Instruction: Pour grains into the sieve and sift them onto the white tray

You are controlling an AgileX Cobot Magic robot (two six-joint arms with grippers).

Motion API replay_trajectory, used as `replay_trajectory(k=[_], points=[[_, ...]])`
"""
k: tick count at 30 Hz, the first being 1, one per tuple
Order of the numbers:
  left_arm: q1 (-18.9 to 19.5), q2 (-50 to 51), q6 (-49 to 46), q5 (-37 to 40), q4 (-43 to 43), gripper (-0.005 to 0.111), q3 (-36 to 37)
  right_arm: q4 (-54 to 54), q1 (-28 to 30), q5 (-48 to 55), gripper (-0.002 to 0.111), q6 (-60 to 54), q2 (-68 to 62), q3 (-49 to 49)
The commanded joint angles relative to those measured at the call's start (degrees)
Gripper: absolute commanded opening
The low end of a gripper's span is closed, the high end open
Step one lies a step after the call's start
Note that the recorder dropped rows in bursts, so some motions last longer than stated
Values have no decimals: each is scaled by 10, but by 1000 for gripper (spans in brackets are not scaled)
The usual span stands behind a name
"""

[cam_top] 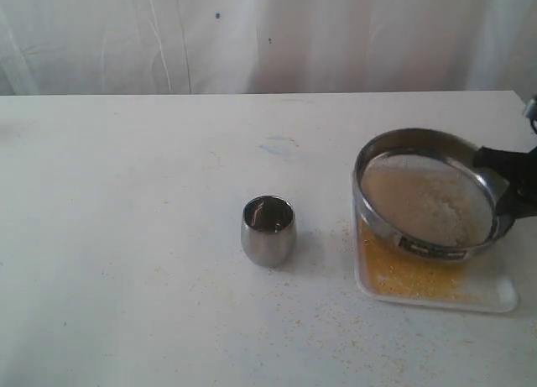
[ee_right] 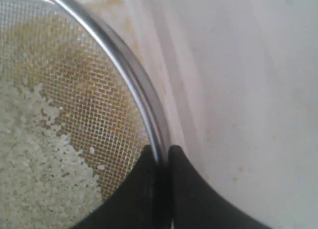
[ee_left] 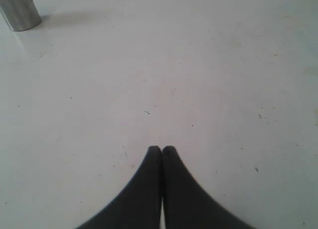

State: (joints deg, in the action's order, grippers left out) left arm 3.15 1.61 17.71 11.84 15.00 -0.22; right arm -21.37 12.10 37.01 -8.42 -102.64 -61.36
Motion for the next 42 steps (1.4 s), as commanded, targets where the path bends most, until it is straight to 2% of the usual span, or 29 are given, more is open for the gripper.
replay_trajectory(k=[1,2,3,4,5,7,9,10,11,12,14,16,20,21,25,26,27,29,31,35,39,42], points=[[-3,-3,3,1,3,0,2,-10,0,-115,0,-4,5,4],[-3,-3,3,1,3,0,2,-15,0,-84,0,8,7,1],[-3,-3,3,1,3,0,2,-14,0,13,0,8,11,1],[-3,-3,3,1,3,0,2,-9,0,48,0,-6,11,4],[-3,-3,3,1,3,0,2,-9,0,20,0,-30,11,7],[-3,-3,3,1,3,0,2,-24,0,-121,0,-27,11,4],[-3,-3,3,1,3,0,2,-74,0,-38,0,-30,13,-6],[-3,-3,3,1,3,0,2,-64,0,69,0,-50,14,-5],[-3,-3,3,1,3,0,2,-64,-1,90,0,-77,14,-4],[-3,-3,3,1,3,0,2,-64,-1,68,0,-99,14,-3],[-3,-3,3,1,3,0,2,-64,-1,-43,0,-92,14,-5],[-3,-3,3,1,3,0,2,-65,-1,-80,0,-65,14,-9],[-3,-3,3,1,3,0,2,-54,-1,55,0,-53,21,-10],[-3,-3,3,1,3,0,2,-54,-1,51,0,-61,21,-8],[-3,-3,3,1,3,0,2,-64,-1,-108,0,-57,19,-7],[-3,-3,3,1,3,0,2,-65,-1,-114,0,-38,19,-8],[-3,-3,3,1,3,0,2,-65,-1,-92,0,-23,21,-9],[-3,-3,3,1,3,0,2,-57,-1,19,0,-24,26,-7],[-3,-3,3,1,3,0,2,-49,-1,62,0,-53,26,-3],[-3,-3,3,1,3,0,2,-53,-1,-47,0,-59,26,-2],[-3,-3,3,1,3,0,2,-56,-1,0,0,-77,47,3],[-3,-3,3,1,3,0,2,-56,-1,-44,0,-96,80,34]])
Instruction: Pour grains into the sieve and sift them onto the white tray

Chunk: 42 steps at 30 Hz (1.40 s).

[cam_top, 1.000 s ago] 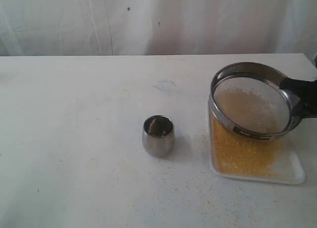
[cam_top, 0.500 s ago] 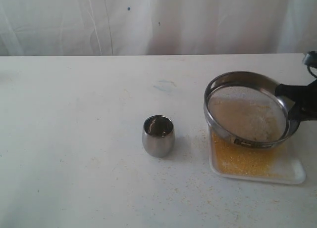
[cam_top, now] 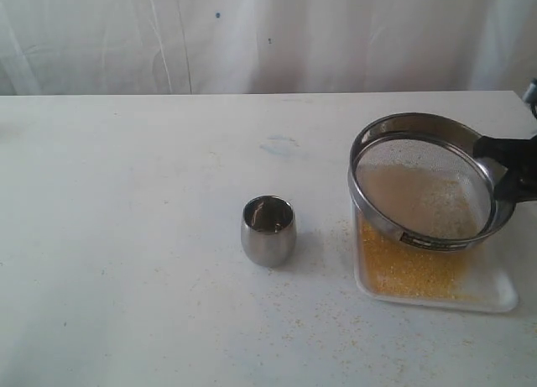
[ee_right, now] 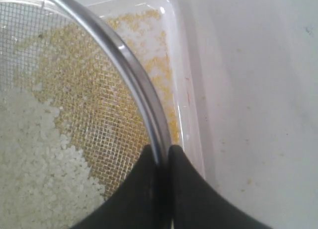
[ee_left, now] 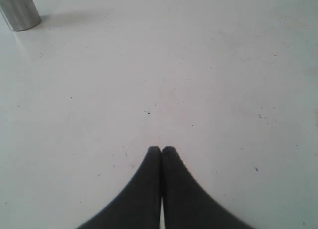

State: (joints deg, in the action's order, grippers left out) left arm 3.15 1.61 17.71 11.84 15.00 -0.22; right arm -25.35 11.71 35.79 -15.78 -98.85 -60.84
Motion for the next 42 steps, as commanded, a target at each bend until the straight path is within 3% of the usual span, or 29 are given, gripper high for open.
replay_trajectory(k=[1,20,27,31,35,38,40,42], points=[[-3,-3,3,1,3,0,2,-16,3,-56,0,-23,53,37],[-3,-3,3,1,3,0,2,-7,3,-375,0,-137,143,191],[-3,-3,3,1,3,0,2,-7,3,-382,0,-121,144,196],[-3,-3,3,1,3,0,2,-16,3,-294,0,-55,159,150],[-3,-3,3,1,3,0,2,-16,10,-69,0,-14,106,-8],[-3,-3,3,1,3,0,2,-16,27,96,0,51,-5,-114],[-3,-3,3,1,3,0,2,-12,27,214,0,53,-38,-132],[-3,-3,3,1,3,0,2,14,24,253,0,32,-41,-112]])
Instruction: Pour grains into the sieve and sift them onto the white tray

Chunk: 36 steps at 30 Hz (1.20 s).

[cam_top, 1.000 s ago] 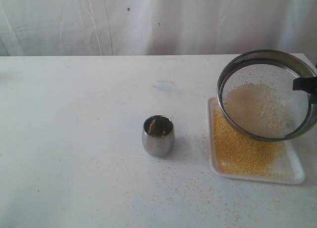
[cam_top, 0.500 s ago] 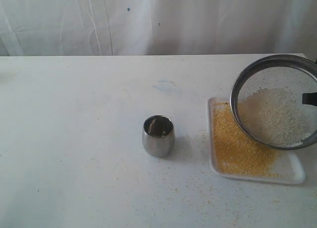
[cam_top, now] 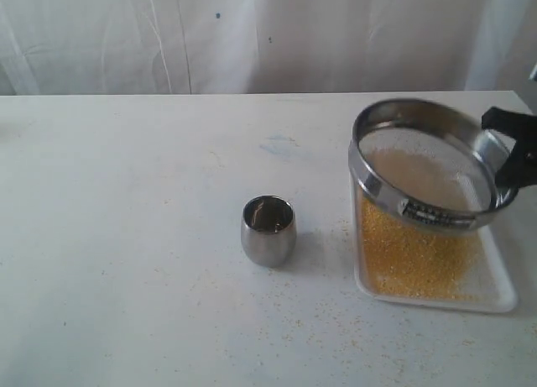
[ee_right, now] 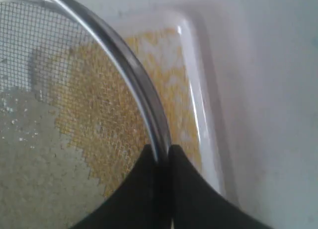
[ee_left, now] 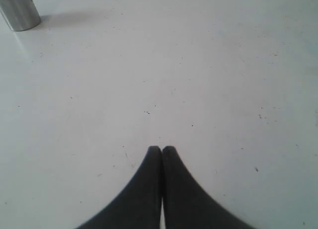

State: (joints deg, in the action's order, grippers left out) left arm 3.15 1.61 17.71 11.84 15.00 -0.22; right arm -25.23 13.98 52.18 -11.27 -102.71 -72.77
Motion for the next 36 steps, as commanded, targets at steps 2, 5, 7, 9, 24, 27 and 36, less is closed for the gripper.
replay_trajectory(k=[2,5,7,9,24,27,36], points=[[-3,-3,3,1,3,0,2,35,2,-17,0,-5,-7,6],[-3,-3,3,1,3,0,2,43,3,7,0,59,-17,-9],[-3,-3,3,1,3,0,2,46,-8,68,0,-9,-17,8],[-3,-3,3,1,3,0,2,60,-8,-55,0,6,-21,6],[-3,-3,3,1,3,0,2,73,-8,-93,0,-3,-20,30],[-3,-3,3,1,3,0,2,64,-8,-146,0,38,-20,29],[-3,-3,3,1,3,0,2,56,-9,-50,0,3,-20,68]])
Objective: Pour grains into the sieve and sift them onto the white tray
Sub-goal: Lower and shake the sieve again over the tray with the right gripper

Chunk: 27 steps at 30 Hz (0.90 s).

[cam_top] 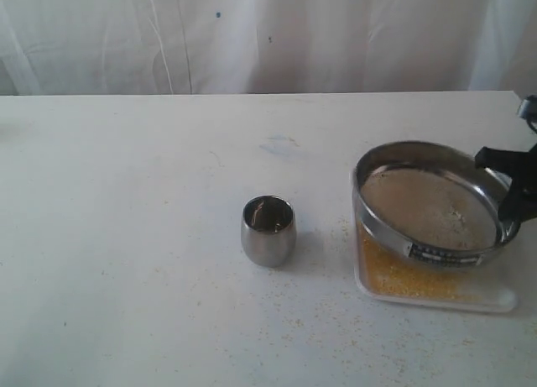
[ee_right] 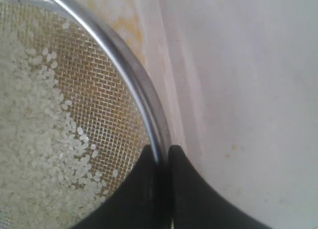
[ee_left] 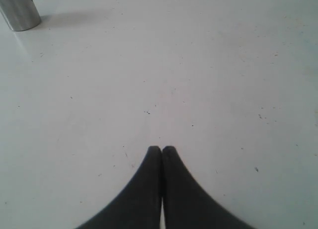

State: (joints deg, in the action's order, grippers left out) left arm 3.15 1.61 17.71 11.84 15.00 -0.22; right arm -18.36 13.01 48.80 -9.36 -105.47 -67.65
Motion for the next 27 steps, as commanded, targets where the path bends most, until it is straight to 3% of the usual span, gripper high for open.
replay_trajectory(k=[1,12,23,27], points=[[-3,-3,3,1,3,0,2,-15,0,-30,0,-16,8,19],[-3,-3,3,1,3,0,2,-43,-4,-159,0,-60,30,61],[-3,-3,3,1,3,0,2,-51,-61,-323,0,-73,146,169],[-3,-3,3,1,3,0,2,-51,-66,-327,0,-73,185,183]])
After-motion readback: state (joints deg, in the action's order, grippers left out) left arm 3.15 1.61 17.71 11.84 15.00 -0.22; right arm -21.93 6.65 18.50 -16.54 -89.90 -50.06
